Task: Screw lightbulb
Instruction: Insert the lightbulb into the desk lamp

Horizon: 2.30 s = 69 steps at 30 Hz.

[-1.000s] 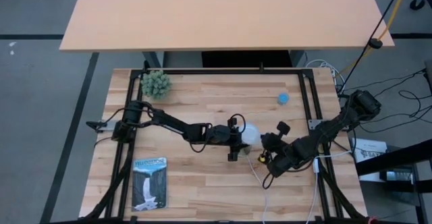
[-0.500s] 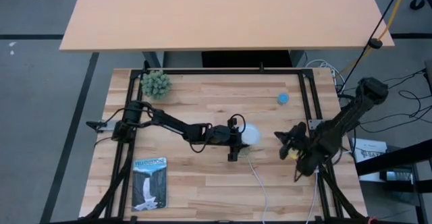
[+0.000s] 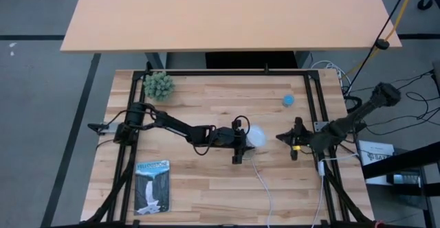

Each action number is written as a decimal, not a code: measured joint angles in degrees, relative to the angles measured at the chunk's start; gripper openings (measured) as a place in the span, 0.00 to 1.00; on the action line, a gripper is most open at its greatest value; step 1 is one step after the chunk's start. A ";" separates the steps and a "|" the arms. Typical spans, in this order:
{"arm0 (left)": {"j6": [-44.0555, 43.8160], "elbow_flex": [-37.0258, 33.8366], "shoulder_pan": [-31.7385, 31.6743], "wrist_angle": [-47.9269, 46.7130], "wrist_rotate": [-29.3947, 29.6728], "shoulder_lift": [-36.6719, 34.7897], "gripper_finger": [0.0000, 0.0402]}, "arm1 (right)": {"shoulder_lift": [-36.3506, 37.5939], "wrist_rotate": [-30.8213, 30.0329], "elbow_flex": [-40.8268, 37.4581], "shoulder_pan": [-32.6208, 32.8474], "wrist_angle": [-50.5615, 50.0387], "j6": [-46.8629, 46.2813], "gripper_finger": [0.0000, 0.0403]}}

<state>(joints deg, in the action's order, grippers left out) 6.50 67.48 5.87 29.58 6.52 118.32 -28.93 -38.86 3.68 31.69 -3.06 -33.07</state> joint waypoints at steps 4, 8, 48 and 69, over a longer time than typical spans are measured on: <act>0.00 0.00 0.04 0.05 0.02 0.00 0.48 | 0.47 9.18 -1.37 -7.07 7.00 8.58 0.00; 0.00 0.00 0.00 0.07 0.02 0.00 0.48 | 0.24 12.61 -1.37 -12.73 8.90 11.84 0.00; -2.97 12.33 4.85 -21.32 2.10 -7.69 0.48 | -4.83 19.22 10.50 -16.84 -29.72 -12.67 0.00; -9.25 36.99 8.93 -39.43 -6.31 13.20 0.48 | -4.81 19.50 10.48 -15.27 -24.77 -18.42 0.00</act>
<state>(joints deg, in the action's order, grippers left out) -2.74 104.47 14.80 -9.85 0.21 131.52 -33.74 -19.35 14.15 16.41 -27.84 -51.49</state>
